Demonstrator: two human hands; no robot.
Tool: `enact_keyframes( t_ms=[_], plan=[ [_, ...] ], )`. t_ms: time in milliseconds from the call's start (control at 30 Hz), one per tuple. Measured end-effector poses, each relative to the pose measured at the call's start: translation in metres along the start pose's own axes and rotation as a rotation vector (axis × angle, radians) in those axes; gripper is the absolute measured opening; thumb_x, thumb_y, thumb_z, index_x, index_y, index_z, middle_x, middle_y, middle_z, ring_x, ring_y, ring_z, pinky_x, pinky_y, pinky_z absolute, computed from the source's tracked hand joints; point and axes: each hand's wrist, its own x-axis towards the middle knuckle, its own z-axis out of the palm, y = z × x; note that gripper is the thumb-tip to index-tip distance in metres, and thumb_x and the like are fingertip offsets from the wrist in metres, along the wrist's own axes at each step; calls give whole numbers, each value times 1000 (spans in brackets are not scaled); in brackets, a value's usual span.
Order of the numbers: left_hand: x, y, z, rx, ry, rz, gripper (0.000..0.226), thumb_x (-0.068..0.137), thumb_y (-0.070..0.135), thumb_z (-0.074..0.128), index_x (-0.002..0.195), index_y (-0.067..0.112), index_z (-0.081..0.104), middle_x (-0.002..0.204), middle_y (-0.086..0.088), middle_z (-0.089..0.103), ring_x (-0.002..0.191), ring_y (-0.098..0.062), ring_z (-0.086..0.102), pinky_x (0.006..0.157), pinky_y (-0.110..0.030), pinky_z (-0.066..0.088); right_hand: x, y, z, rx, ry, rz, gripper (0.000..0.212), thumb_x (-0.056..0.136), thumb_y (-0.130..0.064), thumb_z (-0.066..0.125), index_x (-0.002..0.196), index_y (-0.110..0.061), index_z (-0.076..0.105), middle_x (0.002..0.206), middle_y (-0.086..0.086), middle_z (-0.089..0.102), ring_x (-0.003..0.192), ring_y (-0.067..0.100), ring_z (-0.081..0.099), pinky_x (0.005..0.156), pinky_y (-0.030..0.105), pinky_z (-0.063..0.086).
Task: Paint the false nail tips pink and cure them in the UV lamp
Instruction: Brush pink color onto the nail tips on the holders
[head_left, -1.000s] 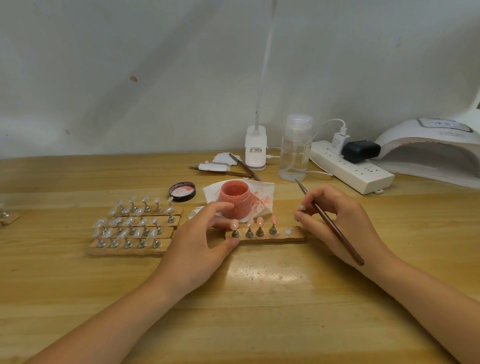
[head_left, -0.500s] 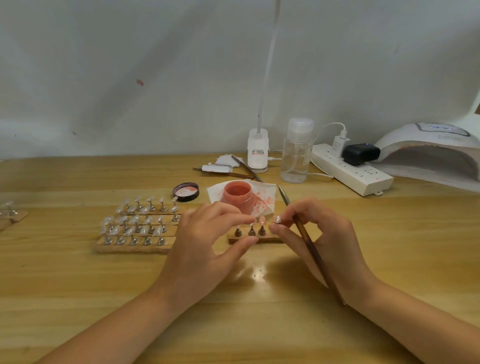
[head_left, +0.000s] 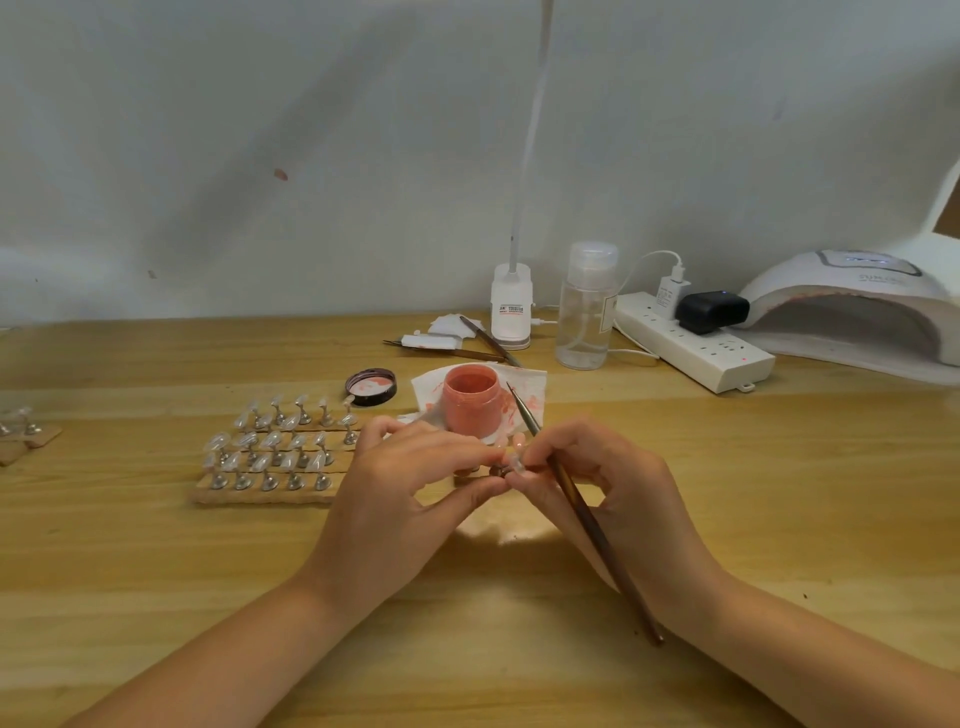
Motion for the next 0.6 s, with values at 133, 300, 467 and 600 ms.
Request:
enact_keyframes(
  t_ms=[133, 300, 467, 600],
  plan=[
    [1, 1, -1, -63, 87, -28, 23, 72, 34, 68, 94, 28, 67, 90, 22, 66, 82, 6, 60, 74, -30, 36, 1, -3, 0, 19, -41, -6, 18, 79, -22, 65, 94, -27, 57, 90, -25, 60, 88, -5, 63, 77, 9, 48],
    [3, 4, -1, -105, 140, -95, 27, 73, 27, 70, 99, 32, 63, 86, 30, 63, 76, 8, 57, 77, -33, 39, 5, -3, -4, -26, -10, -20, 17, 78, -25, 68, 91, -22, 58, 91, -15, 64, 86, 0, 64, 73, 16, 54],
    [6, 1, -3, -158, 184, -186, 22, 77, 25, 69, 91, 41, 62, 86, 38, 63, 89, 9, 59, 86, -33, 45, 26, -4, -15, 173, 75, 84, 20, 91, -30, 49, 83, -16, 60, 66, 1, 64, 61, 2, 60, 54, 13, 48],
    [5, -6, -2, -238, 203, -276, 30, 77, 9, 69, 85, 37, 64, 85, 37, 64, 86, 10, 60, 77, -7, 43, 53, -3, -23, 328, 224, 296, 44, 85, -47, 34, 70, -22, 66, 48, 1, 54, 43, 8, 48, 42, 13, 37]
  ],
)
